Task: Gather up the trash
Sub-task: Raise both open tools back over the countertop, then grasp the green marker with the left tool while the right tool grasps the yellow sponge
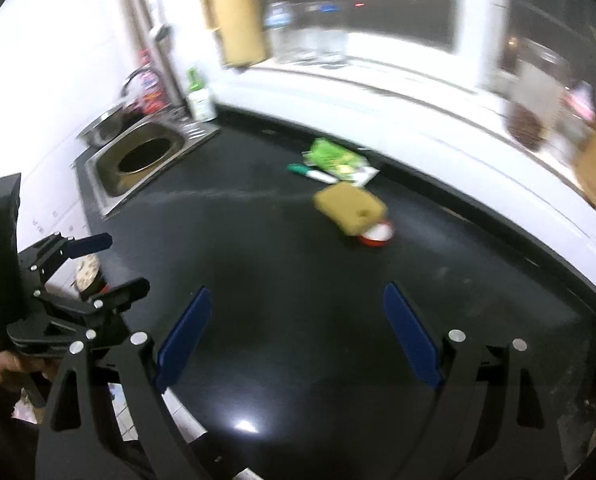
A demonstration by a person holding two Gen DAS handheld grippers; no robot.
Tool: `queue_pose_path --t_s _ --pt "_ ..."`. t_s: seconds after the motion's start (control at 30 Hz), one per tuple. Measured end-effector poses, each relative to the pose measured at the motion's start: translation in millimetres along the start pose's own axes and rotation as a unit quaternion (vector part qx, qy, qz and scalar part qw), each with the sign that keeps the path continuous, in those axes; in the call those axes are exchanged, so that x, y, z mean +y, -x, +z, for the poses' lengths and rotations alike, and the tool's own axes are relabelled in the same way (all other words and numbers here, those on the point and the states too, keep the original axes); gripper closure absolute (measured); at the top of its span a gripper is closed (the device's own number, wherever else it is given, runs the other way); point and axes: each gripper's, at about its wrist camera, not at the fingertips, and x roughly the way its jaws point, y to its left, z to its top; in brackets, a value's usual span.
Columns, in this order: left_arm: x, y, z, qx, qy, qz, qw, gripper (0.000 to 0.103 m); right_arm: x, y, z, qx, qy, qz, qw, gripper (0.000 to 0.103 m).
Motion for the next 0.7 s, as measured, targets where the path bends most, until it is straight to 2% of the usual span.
queue_pose_path --t_s 0.13,0.27,0.47,0.7 --pt "-28 -11 11 0.003 -0.03 -0.007 0.9995 0.013 -26 10 -9 -0.006 -0.014 -0.007 1.0 0.018" --pt "-38 -19 16 0.008 -0.043 -0.005 0.999 0.013 -40 6 -9 -0.005 -0.018 -0.006 1.0 0.018" --pt "-30 -37 27 0.015 -0.05 0.0 0.9986 0.013 -43 -11 0 0.007 -0.006 0.004 1.0 0.018" --pt "-9 -75 56 0.018 -0.106 -0.006 0.9942 0.013 -46 -49 22 0.032 0.012 0.032 0.999 0.018"
